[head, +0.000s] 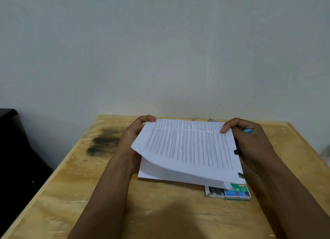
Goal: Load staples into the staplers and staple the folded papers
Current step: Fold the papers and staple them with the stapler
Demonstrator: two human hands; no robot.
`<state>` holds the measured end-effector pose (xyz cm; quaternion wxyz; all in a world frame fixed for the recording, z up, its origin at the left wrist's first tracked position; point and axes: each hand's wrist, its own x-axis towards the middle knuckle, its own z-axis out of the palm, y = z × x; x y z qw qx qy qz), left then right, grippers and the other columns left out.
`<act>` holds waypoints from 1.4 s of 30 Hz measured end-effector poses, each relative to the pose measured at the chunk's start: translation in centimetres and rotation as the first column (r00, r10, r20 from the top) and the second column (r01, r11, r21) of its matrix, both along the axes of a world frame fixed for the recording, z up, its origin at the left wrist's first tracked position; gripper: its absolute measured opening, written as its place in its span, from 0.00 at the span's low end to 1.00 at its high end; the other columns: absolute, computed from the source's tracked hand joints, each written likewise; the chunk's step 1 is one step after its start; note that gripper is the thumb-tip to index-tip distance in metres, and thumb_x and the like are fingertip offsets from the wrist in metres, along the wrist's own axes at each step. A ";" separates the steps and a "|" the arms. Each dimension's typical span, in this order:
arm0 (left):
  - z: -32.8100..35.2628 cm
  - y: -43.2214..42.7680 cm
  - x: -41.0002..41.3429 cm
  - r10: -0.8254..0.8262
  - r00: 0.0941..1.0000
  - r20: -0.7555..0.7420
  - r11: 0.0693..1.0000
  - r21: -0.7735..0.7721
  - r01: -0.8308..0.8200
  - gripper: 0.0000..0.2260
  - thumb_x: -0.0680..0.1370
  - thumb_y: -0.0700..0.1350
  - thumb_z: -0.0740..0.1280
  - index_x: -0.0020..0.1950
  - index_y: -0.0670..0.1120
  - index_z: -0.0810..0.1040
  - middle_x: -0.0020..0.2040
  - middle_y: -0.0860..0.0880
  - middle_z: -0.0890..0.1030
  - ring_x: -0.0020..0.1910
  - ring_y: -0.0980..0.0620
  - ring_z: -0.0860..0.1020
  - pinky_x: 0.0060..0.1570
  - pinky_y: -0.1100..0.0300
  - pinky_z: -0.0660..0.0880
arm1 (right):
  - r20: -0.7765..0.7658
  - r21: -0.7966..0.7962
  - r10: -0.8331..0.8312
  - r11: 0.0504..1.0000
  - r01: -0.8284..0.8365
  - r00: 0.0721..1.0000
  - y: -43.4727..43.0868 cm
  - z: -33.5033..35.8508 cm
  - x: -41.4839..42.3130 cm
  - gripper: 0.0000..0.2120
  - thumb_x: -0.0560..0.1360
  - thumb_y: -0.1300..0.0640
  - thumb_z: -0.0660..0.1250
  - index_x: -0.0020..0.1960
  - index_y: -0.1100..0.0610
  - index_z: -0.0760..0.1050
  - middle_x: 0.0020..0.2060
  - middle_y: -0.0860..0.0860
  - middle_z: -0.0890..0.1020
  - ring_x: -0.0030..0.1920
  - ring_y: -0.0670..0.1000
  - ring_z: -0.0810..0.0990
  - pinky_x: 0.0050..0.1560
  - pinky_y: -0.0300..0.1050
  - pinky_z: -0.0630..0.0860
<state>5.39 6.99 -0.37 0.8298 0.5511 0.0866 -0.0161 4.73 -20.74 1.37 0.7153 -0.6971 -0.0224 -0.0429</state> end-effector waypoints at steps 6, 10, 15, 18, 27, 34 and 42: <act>-0.2 -0.7 -0.6 -0.075 0.997 0.001 0.967 0.244 0.072 0.09 0.79 0.50 0.70 0.51 0.46 0.86 0.50 0.43 0.88 0.47 0.42 0.86 0.45 0.51 0.82 | 0.055 -0.105 -0.154 0.982 0.159 0.986 -0.2 -1.0 0.6 0.15 0.81 0.63 0.61 0.36 0.58 0.78 0.32 0.45 0.82 0.34 0.52 0.78 0.23 0.39 0.67; 0.2 -0.4 -0.7 -0.015 0.999 -0.038 0.997 0.069 0.018 0.20 0.80 0.60 0.65 0.55 0.46 0.87 0.55 0.42 0.86 0.50 0.42 0.86 0.50 0.47 0.81 | 0.052 -0.101 -0.172 0.979 0.177 0.984 0.1 -1.1 0.6 0.14 0.81 0.61 0.62 0.37 0.57 0.79 0.37 0.48 0.84 0.34 0.49 0.80 0.23 0.34 0.68; 0.3 -0.5 -0.8 -0.082 0.987 -0.137 0.996 0.005 0.084 0.38 0.68 0.76 0.66 0.67 0.50 0.76 0.60 0.38 0.84 0.51 0.37 0.85 0.41 0.40 0.84 | 0.152 -0.073 -0.295 0.949 0.308 0.943 0.5 -1.7 0.9 0.12 0.80 0.65 0.62 0.41 0.60 0.81 0.43 0.55 0.82 0.34 0.48 0.73 0.22 0.30 0.64; 0.0 -1.8 -1.0 0.026 0.995 -0.092 1.000 0.013 -0.024 0.28 0.69 0.60 0.77 0.65 0.49 0.79 0.60 0.40 0.84 0.55 0.39 0.85 0.44 0.43 0.83 | 0.157 -0.070 -0.233 0.967 0.246 0.960 1.1 -1.8 0.5 0.12 0.79 0.67 0.62 0.42 0.60 0.82 0.36 0.52 0.79 0.30 0.46 0.70 0.22 0.31 0.64; -0.5 -1.2 -0.2 0.159 0.981 0.114 0.985 -0.083 -0.150 0.24 0.75 0.29 0.71 0.69 0.45 0.77 0.62 0.44 0.84 0.61 0.41 0.83 0.63 0.39 0.78 | 0.038 -0.107 0.032 0.994 -0.028 0.999 0.6 -1.3 0.4 0.10 0.79 0.63 0.62 0.48 0.54 0.81 0.31 0.57 0.75 0.29 0.52 0.70 0.24 0.41 0.66; -0.2 -0.6 -0.6 -0.072 0.981 0.181 0.997 -0.019 0.076 0.30 0.73 0.29 0.72 0.73 0.45 0.72 0.66 0.41 0.81 0.65 0.38 0.80 0.59 0.42 0.80 | -0.014 -0.186 0.095 0.978 -0.096 0.995 -0.2 -0.1 0.2 0.15 0.76 0.44 0.65 0.49 0.53 0.84 0.25 0.45 0.79 0.23 0.49 0.64 0.23 0.38 0.62; -0.3 -1.5 -0.7 -0.130 0.985 0.112 0.990 -0.035 0.134 0.33 0.71 0.39 0.76 0.74 0.46 0.70 0.65 0.41 0.82 0.62 0.37 0.82 0.61 0.38 0.78 | -0.017 -0.021 0.166 0.986 -0.167 0.986 1.4 -0.6 0.0 0.08 0.76 0.57 0.68 0.44 0.61 0.83 0.34 0.59 0.83 0.28 0.60 0.73 0.28 0.46 0.70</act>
